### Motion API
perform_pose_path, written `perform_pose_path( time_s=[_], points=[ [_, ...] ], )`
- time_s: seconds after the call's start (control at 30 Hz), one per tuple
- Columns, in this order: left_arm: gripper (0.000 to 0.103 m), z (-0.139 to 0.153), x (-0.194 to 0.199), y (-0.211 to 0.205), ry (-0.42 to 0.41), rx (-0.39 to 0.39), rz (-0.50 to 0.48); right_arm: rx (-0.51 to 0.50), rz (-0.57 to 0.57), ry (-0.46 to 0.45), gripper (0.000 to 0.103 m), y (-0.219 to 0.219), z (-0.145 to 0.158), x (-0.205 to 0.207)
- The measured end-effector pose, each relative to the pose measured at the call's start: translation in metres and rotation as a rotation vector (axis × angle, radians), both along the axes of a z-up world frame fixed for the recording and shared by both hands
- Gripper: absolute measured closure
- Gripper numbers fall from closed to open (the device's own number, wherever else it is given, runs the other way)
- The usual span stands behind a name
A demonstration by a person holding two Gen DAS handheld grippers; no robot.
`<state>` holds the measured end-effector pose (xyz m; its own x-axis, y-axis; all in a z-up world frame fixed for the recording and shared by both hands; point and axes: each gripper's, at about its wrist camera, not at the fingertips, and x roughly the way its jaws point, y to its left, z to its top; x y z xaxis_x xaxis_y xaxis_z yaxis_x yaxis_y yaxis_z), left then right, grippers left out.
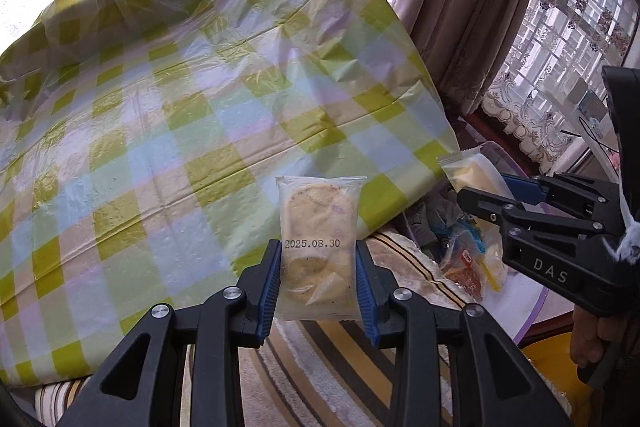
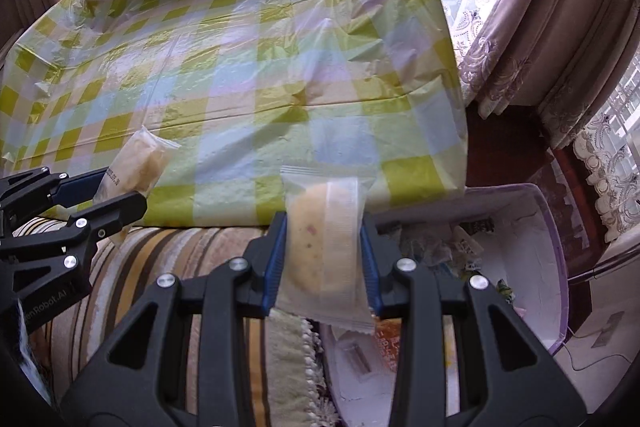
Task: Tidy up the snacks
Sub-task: 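Carry both bread bags over the white box with both tools, then open both tools over the white box to drop the bread bags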
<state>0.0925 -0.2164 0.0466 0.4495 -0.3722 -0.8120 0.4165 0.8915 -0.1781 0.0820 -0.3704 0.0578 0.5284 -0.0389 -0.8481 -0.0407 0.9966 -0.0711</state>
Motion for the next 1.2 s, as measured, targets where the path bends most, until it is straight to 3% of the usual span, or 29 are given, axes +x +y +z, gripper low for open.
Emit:
perform_pose_path(
  time_s=[0.3,0.6,0.8,1.2],
  points=[
    [0.067,0.001,-0.018,-0.061,0.085,-0.069,-0.143,-0.001,-0.194,0.010,0.065,-0.084,0.000,-0.036],
    [0.067,-0.009,-0.033,-0.125,0.163,-0.081,-0.239,-0.048,-0.314,0.010,0.065,-0.122,-0.010,-0.063],
    [0.067,-0.026,-0.033,-0.154,0.221,-0.092,-0.238,-0.056,-0.362,0.003,0.065,-0.142,-0.019,-0.066],
    [0.067,-0.046,-0.027,-0.169,0.287,-0.091,-0.220,-0.050,-0.417,0.027,0.065,-0.163,-0.041,-0.062]
  ],
)
